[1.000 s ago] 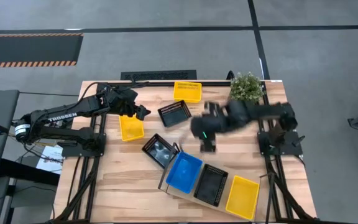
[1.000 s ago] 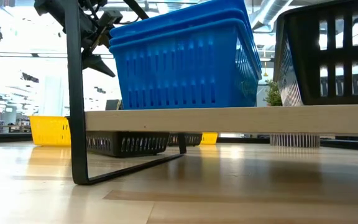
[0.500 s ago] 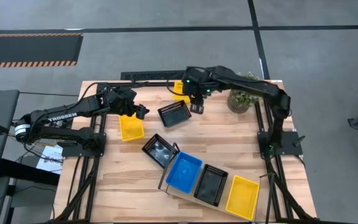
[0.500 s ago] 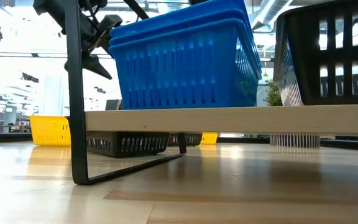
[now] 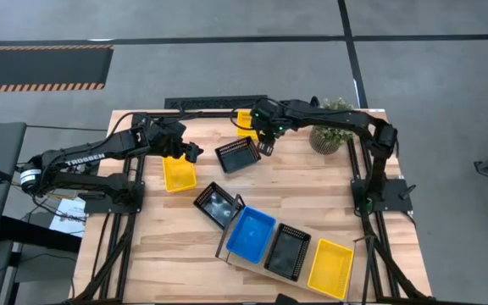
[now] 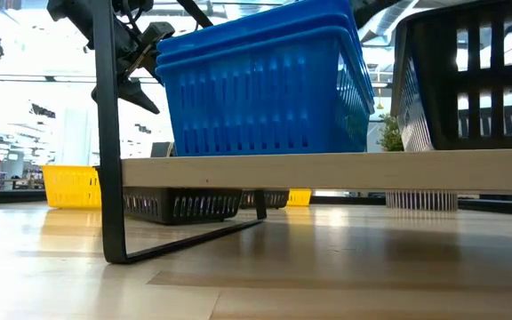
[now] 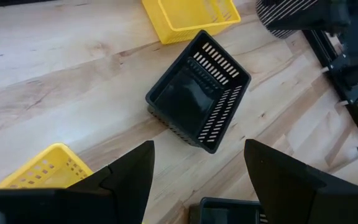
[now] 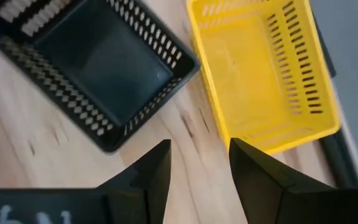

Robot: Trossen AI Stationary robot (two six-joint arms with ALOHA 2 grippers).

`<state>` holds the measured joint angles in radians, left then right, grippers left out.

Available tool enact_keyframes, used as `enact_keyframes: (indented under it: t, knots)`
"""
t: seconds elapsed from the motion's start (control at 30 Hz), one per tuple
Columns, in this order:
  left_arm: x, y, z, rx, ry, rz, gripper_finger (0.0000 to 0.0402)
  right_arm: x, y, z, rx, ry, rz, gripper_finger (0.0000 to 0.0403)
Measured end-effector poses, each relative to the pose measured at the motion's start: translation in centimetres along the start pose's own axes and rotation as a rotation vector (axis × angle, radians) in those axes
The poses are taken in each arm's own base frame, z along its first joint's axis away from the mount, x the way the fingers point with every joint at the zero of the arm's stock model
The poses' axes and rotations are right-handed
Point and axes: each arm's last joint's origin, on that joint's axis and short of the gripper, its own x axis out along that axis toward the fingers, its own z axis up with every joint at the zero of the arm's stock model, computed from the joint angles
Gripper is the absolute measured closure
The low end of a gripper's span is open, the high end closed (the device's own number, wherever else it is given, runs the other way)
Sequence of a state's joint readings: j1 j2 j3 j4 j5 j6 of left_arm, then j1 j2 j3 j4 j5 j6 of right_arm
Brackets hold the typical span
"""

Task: Stack baskets on shelf by color
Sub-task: Stack the top yellow bin on top of the yellow bin on the shelf

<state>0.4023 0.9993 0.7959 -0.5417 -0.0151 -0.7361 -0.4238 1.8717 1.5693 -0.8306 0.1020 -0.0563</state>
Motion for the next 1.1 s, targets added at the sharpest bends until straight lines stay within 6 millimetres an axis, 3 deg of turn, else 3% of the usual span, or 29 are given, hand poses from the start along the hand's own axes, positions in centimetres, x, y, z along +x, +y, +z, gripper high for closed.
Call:
enact_keyframes:
  t: [0.3,0.57,0.7,0.93,1.1]
  knots:
    - [0.0,0.0,0.0,0.006,-0.001,0.0,0.0164,0.8,-0.5,-0.2,0.38,-0.045,-0.143,0.0237]
    - [0.0,0.0,0.0,0.018,-0.001,0.0,0.0164,1.3,-1.2,-0.6,0.711,-0.057,-0.142,0.0247]
    - [0.0,0.0,0.0,0.023,-0.001,0.0,0.0164,1.8,-1.0,-1.2,0.792,-0.042,-0.14,0.0246]
    - [0.0,0.0,0.0,0.037,0.0,0.0,0.0164,3.0,-2.2,-2.6,0.946,0.006,-0.157,0.0242]
    - [0.0,0.0,0.0,0.054,0.001,0.001,0.0164,3.1,-2.5,-2.4,0.956,-0.018,-0.131,0.0245]
